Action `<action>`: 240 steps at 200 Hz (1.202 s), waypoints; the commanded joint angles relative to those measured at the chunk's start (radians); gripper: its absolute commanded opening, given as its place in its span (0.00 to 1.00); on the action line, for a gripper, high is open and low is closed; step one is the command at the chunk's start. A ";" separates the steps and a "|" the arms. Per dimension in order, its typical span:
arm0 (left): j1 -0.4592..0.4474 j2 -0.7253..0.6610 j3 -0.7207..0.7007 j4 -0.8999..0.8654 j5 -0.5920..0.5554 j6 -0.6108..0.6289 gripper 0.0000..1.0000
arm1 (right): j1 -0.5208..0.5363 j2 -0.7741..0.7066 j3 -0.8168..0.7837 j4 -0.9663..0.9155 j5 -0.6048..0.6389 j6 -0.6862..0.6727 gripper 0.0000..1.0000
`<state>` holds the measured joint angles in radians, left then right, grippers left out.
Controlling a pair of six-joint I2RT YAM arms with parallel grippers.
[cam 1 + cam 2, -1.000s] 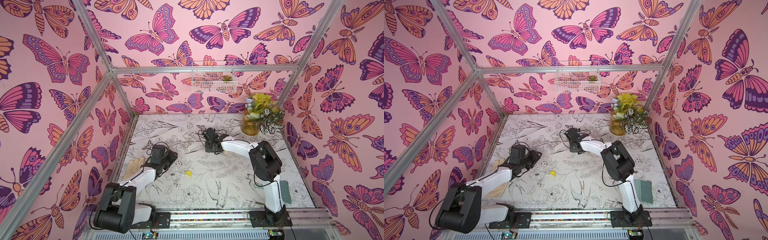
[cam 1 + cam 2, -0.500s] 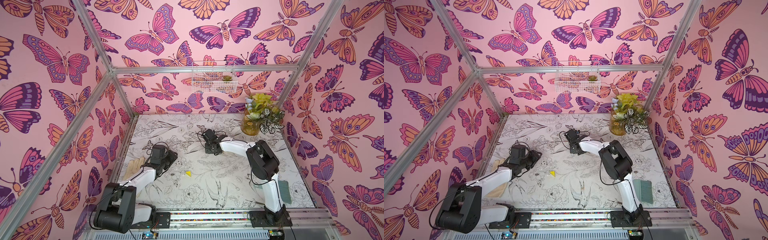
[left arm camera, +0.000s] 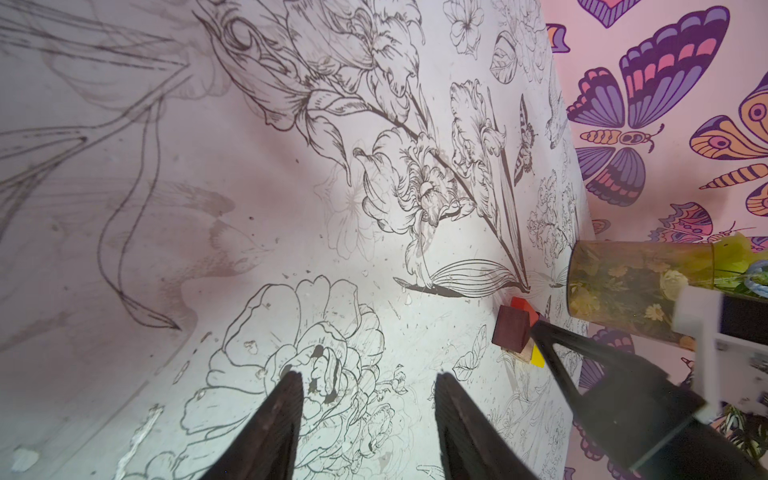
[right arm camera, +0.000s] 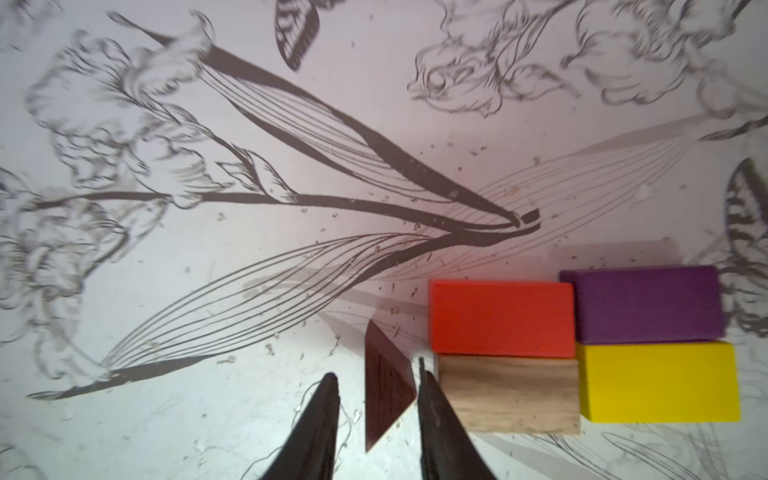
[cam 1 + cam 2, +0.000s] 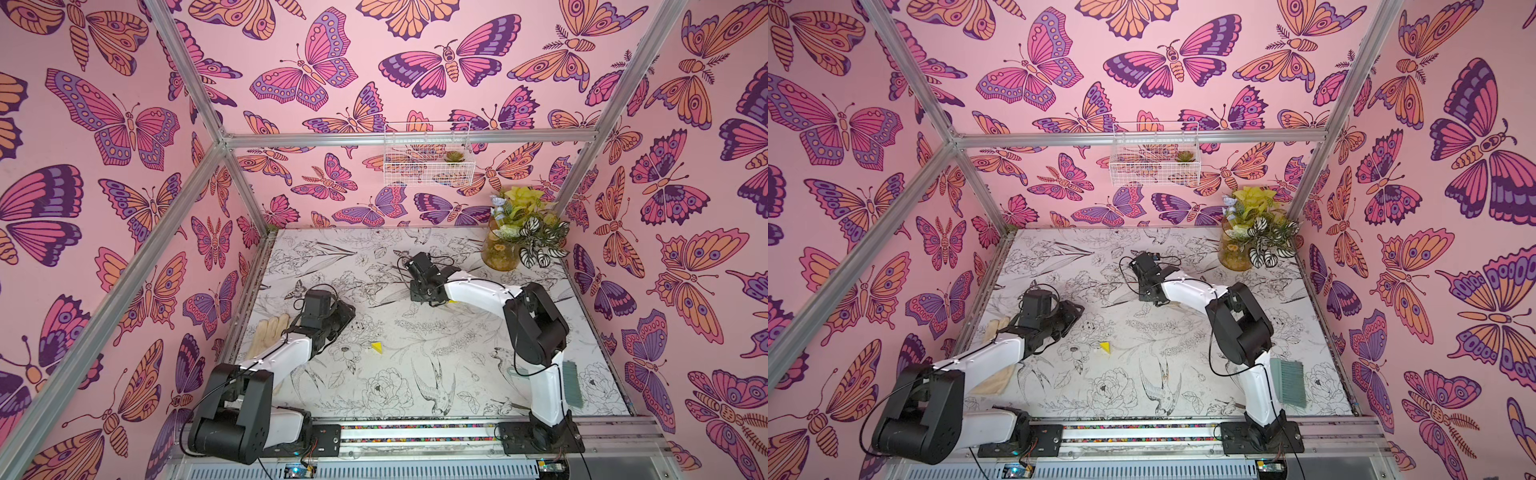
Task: Assemble a piece of candy with building blocks
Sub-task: Assemble the building block at the center of the board, then adjust the building block at the center of the board.
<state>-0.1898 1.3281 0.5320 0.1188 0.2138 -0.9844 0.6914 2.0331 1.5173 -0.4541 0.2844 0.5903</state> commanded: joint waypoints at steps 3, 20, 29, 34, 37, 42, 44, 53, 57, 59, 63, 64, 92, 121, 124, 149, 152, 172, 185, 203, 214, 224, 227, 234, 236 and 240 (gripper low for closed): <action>0.006 0.011 -0.001 -0.018 0.010 0.015 0.55 | 0.031 -0.087 0.011 -0.032 0.077 -0.049 0.36; 0.004 0.008 0.000 -0.018 0.012 0.016 0.55 | 0.066 -0.111 0.017 -0.040 0.091 -0.086 0.36; 0.006 0.003 -0.001 -0.018 0.008 0.015 0.55 | 0.092 -0.122 0.015 -0.025 0.072 -0.116 0.37; 0.006 0.001 -0.003 -0.018 0.007 0.015 0.55 | 0.110 -0.127 0.010 -0.012 0.052 -0.140 0.37; 0.006 -0.002 -0.004 -0.018 0.006 0.016 0.55 | 0.121 -0.130 0.006 -0.002 0.038 -0.154 0.37; 0.006 -0.007 -0.006 -0.018 0.003 0.015 0.54 | 0.135 -0.135 -0.002 0.012 0.010 -0.180 0.38; 0.007 -0.009 -0.007 -0.018 0.001 0.016 0.54 | 0.142 -0.137 -0.007 0.022 -0.003 -0.190 0.38; 0.007 -0.026 -0.014 -0.018 -0.009 0.014 0.54 | 0.171 -0.144 -0.032 0.061 -0.075 -0.235 0.39; 0.007 -0.033 -0.020 -0.018 -0.014 0.013 0.54 | 0.180 -0.148 -0.046 0.080 -0.102 -0.255 0.39; 0.006 -0.039 -0.021 -0.019 -0.018 0.013 0.54 | 0.185 -0.151 -0.054 0.088 -0.115 -0.263 0.39; 0.008 -0.044 -0.027 -0.018 -0.026 0.012 0.54 | 0.193 -0.153 -0.071 0.104 -0.136 -0.274 0.39; 0.007 -0.044 -0.030 -0.018 -0.029 0.011 0.54 | 0.195 -0.155 -0.075 0.109 -0.143 -0.279 0.39; 0.010 -0.191 -0.089 -0.019 -0.114 -0.005 0.54 | 0.202 -0.159 -0.156 0.176 -0.361 -0.354 0.40; 0.010 -0.339 -0.147 -0.046 -0.210 -0.014 0.55 | 0.212 -0.155 -0.188 0.175 -0.481 -0.394 0.40; 0.012 -0.355 -0.152 -0.050 -0.220 -0.015 0.55 | 0.214 -0.153 -0.190 0.172 -0.490 -0.399 0.40; 0.011 -0.461 -0.193 -0.075 -0.288 -0.025 0.55 | 0.248 -0.143 -0.194 0.165 -0.534 -0.450 0.40; 0.011 -0.472 -0.193 -0.078 -0.292 -0.025 0.55 | 0.251 -0.141 -0.192 0.162 -0.537 -0.456 0.40; 0.012 -0.523 -0.231 -0.106 -0.314 -0.027 0.55 | 0.267 -0.116 -0.171 0.126 -0.562 -0.483 0.38; 0.011 -0.540 -0.232 -0.124 -0.321 -0.025 0.55 | 0.275 -0.110 -0.171 0.122 -0.563 -0.495 0.38; 0.010 -0.544 -0.232 -0.133 -0.323 -0.026 0.55 | 0.288 -0.101 -0.160 0.106 -0.557 -0.527 0.37; 0.011 -0.542 -0.233 -0.133 -0.323 -0.029 0.55 | 0.296 -0.091 -0.140 0.085 -0.552 -0.547 0.37; 0.011 -0.538 -0.231 -0.133 -0.321 -0.030 0.55 | 0.304 -0.081 -0.122 0.069 -0.543 -0.561 0.37; 0.011 -0.537 -0.230 -0.133 -0.321 -0.031 0.55 | 0.307 -0.077 -0.116 0.066 -0.539 -0.564 0.36; 0.012 -0.534 -0.230 -0.133 -0.321 -0.032 0.55 | 0.310 -0.068 -0.103 0.059 -0.528 -0.572 0.36; 0.012 -0.534 -0.228 -0.134 -0.321 -0.033 0.55 | 0.311 -0.066 -0.100 0.056 -0.525 -0.576 0.35; 0.011 -0.534 -0.227 -0.133 -0.320 -0.033 0.55 | 0.314 -0.061 -0.094 0.054 -0.520 -0.580 0.35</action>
<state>-0.1833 0.7933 0.3161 0.0124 -0.0837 -1.0115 0.9836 1.9419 1.3563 -0.3470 -0.2543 0.0719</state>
